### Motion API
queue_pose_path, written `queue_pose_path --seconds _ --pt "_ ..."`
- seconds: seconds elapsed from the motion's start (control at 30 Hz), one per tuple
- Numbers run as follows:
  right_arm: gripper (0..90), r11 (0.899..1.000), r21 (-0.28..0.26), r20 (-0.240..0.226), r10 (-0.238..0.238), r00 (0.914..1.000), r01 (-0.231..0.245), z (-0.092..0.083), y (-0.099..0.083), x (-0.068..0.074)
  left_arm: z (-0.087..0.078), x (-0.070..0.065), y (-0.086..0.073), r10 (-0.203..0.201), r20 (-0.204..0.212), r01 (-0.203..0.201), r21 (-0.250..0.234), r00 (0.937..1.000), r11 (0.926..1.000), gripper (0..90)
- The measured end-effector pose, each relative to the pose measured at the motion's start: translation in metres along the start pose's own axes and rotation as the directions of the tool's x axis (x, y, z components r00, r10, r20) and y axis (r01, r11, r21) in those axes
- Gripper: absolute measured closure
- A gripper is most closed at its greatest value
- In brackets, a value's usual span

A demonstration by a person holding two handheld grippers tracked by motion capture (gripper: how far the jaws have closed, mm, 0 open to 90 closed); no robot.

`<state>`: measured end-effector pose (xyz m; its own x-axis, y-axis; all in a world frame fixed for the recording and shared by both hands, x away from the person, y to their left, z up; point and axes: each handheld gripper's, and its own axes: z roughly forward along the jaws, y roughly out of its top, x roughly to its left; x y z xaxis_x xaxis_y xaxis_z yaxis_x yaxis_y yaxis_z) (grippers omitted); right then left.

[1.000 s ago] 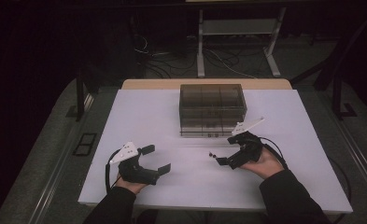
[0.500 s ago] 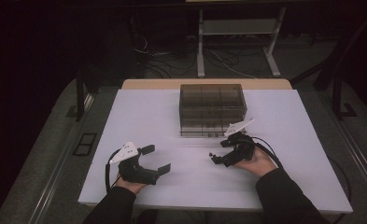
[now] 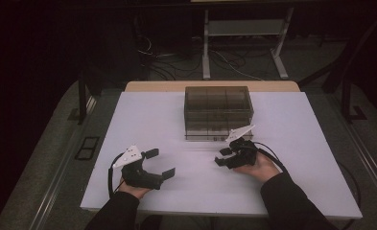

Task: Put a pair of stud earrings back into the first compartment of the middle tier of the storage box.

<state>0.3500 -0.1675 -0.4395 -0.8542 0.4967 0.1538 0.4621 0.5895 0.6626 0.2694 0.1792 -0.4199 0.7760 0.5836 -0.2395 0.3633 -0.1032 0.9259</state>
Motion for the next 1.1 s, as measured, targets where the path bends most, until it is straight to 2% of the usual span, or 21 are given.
queue_pose_path --seconds 0.7,1.1 --pt "78.0 1.000 0.015 0.014 -0.017 0.9998 0.016 0.0058 -0.0023 -0.0012 0.0001 0.0007 -0.0002 -0.009 -0.004 0.009 -0.008 1.0000 0.9999 0.0" --pt "78.5 1.000 0.019 0.000 0.004 1.0000 -0.004 0.0040 -0.0032 -0.0039 -0.0005 0.0012 0.0000 -0.008 -0.002 0.008 -0.009 1.0000 0.9999 0.0"
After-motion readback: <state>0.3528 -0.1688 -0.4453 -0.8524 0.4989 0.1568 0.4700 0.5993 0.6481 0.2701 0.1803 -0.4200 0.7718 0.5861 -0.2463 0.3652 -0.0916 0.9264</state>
